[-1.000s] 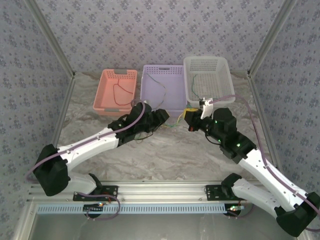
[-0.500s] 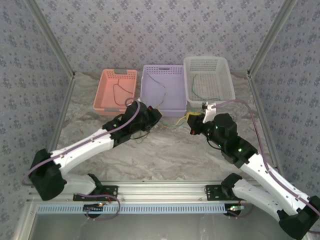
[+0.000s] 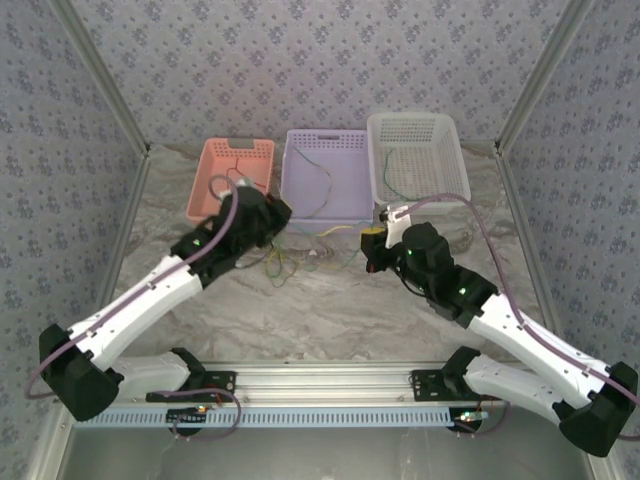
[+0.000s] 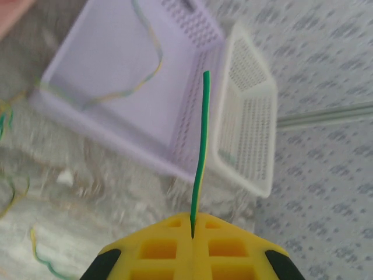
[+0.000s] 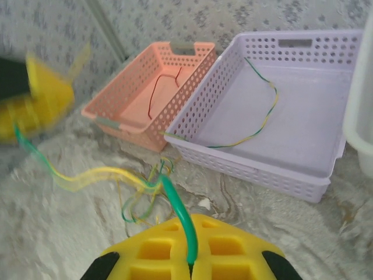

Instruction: Untangle the cables

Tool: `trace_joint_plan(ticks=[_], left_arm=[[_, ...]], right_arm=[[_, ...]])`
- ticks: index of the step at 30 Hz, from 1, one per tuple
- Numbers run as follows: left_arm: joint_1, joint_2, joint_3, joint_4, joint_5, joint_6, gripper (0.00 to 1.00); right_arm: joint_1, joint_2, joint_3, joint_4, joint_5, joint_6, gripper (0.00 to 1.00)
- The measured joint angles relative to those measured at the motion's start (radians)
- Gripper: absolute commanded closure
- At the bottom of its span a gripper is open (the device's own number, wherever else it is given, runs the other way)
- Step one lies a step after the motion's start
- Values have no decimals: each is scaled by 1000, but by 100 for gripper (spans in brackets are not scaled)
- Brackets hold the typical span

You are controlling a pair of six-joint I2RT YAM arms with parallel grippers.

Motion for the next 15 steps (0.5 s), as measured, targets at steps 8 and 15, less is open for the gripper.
trace_joint_plan(ticks=[8, 15], left_arm=[[98, 105, 340, -22, 152, 257, 100], [176, 236, 488, 7, 282, 343, 100]], right_arm=[[22, 27, 105, -91, -132, -313, 100], [106, 167, 226, -169, -121, -445, 100]])
